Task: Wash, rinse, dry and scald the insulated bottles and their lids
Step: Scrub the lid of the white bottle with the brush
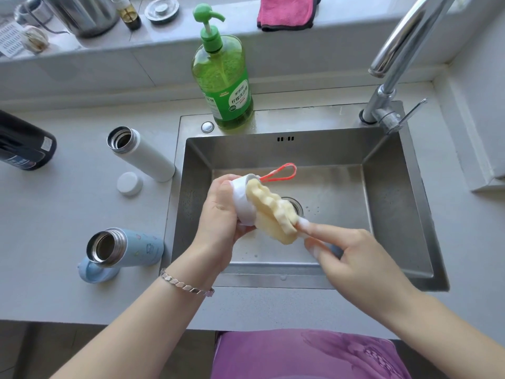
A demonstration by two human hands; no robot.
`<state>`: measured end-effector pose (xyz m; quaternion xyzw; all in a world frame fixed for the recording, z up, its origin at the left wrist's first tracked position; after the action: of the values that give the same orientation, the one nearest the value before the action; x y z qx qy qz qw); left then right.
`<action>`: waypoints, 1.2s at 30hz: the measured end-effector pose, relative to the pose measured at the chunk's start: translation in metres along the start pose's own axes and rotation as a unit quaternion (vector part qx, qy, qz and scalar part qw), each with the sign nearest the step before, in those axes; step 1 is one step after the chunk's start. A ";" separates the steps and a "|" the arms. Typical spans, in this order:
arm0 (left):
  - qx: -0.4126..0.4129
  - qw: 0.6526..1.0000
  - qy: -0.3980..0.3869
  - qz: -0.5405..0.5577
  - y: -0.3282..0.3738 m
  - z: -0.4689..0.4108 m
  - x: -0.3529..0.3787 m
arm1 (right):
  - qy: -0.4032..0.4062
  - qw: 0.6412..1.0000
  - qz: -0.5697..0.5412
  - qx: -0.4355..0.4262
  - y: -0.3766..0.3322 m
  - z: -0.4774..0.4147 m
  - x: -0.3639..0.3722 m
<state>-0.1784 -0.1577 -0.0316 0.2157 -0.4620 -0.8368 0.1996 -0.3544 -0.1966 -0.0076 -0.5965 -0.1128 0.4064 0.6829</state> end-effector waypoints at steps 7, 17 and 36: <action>-0.011 0.999 -0.027 -0.014 -0.004 0.010 0.004 | 0.024 0.999 -0.021 0.022 0.007 -0.006 0.001; -0.022 0.999 -0.029 -0.019 -0.004 0.003 0.001 | 0.005 0.999 -0.024 0.031 0.006 -0.002 0.006; 0.032 0.996 0.068 -0.044 -0.029 -0.047 -0.029 | 0.098 0.975 0.046 0.192 0.056 -0.022 -0.010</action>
<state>-0.1324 -0.1600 -0.0743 0.2983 -0.4643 -0.8128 0.1866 -0.3700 -0.2219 -0.0609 -0.4959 0.0625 0.3907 0.7730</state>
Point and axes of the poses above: each hand's wrist, its own z-axis away from the middle knuckle, its own x-axis out of the palm, y = z × x, the point moved 2 cm from there along -z, towards the middle knuckle, and after that the axes turned 14 degrees about -z, right-handed, at the moved point
